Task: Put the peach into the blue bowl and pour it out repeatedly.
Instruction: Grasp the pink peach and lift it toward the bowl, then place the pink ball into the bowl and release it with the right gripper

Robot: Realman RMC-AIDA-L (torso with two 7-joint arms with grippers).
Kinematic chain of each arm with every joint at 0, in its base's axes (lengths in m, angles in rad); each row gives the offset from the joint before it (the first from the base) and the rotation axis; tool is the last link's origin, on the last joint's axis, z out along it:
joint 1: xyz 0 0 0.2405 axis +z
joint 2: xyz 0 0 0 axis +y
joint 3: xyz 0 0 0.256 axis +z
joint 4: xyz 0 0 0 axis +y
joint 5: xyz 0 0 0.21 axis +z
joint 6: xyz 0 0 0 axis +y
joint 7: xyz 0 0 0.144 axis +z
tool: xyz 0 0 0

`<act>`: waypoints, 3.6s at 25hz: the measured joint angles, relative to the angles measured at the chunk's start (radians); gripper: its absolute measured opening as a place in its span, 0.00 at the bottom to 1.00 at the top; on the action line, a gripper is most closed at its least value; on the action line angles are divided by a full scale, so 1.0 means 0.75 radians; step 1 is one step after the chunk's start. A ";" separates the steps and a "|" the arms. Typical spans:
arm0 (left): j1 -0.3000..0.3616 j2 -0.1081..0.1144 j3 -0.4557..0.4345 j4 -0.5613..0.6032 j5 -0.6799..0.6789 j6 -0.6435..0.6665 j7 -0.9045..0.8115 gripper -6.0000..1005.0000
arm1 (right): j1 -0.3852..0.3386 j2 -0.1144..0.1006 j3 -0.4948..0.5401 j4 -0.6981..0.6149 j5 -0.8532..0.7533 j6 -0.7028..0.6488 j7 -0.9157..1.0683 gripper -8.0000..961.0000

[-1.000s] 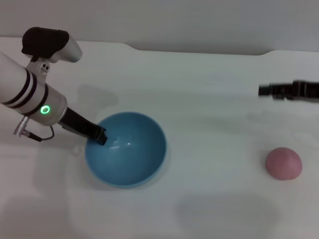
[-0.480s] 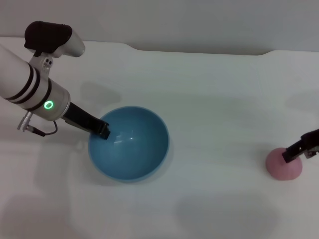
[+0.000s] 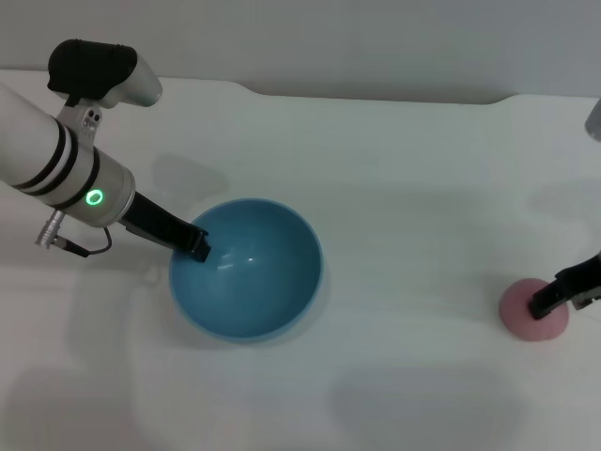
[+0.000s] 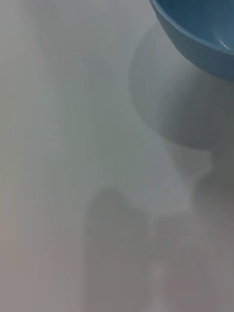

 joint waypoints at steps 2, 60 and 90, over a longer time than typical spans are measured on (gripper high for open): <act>0.001 0.000 0.000 0.000 0.000 0.000 -0.001 0.00 | 0.006 0.001 -0.012 0.036 0.000 0.041 0.000 0.71; -0.122 -0.021 0.293 -0.020 -0.209 -0.153 -0.218 0.00 | -0.111 0.013 -0.537 -0.332 1.027 0.052 -0.616 0.10; -0.118 -0.019 0.289 -0.029 -0.228 -0.198 -0.221 0.00 | -0.151 0.012 -0.452 -0.504 0.922 -0.044 -0.615 0.53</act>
